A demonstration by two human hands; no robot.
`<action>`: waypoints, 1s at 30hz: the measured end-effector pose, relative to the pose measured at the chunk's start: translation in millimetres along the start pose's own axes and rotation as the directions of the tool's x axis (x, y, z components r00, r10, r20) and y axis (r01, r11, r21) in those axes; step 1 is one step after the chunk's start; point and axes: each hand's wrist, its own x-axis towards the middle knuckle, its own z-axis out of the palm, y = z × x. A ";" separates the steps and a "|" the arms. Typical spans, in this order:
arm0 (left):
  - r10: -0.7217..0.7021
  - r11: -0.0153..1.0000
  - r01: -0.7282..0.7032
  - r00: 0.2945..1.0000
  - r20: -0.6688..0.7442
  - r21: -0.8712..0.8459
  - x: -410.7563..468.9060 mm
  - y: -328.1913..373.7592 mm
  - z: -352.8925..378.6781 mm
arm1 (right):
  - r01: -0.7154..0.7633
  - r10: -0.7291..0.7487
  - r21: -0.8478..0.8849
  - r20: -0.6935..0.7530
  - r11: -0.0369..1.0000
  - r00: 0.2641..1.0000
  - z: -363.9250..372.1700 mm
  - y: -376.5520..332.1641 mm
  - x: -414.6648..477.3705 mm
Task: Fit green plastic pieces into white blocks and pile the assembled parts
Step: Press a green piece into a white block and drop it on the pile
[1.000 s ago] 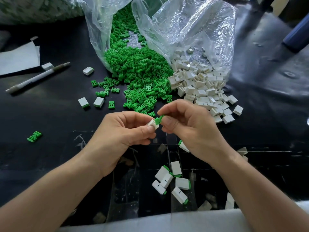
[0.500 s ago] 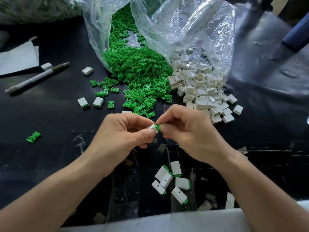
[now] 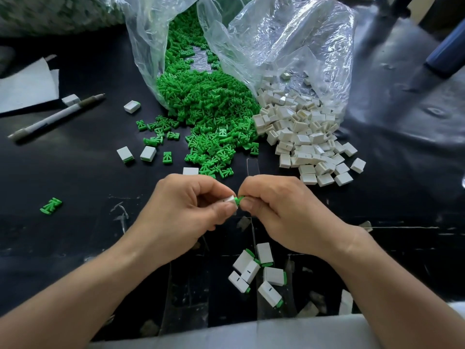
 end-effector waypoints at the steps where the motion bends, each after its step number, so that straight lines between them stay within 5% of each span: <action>1: 0.011 0.999 -0.011 1.000 0.002 0.039 -0.2 -1.0 0.0 | 0.010 -0.010 -0.046 0.006 0.999 1.000 0.0 -0.4 -0.6; 12: 0.110 0.960 -0.107 0.994 0.000 0.258 -2.7 -3.5 3.0 | 0.084 -0.074 -0.287 0.048 0.954 0.996 3.1 -6.1 -4.2; 14: 0.047 0.995 -0.045 0.999 -0.016 0.093 -0.1 -2.9 1.8 | 0.056 -0.059 -0.191 -0.009 0.980 0.998 4.0 -4.6 -2.2; 17: 0.020 0.985 -0.024 1.000 -0.024 -0.174 2.7 0.5 0.4 | -0.042 0.065 0.195 -0.111 0.980 0.992 2.0 -1.7 -0.5; 21: 0.044 0.950 -0.045 0.999 -0.012 -0.309 3.0 0.9 1.3 | -0.237 0.278 0.601 0.024 0.764 0.960 -3.0 0.8 0.9; 30: 0.095 0.932 -0.103 0.995 -0.040 -0.347 1.6 1.5 1.1 | -0.404 0.172 0.838 0.366 0.367 0.915 6.5 -10.4 6.2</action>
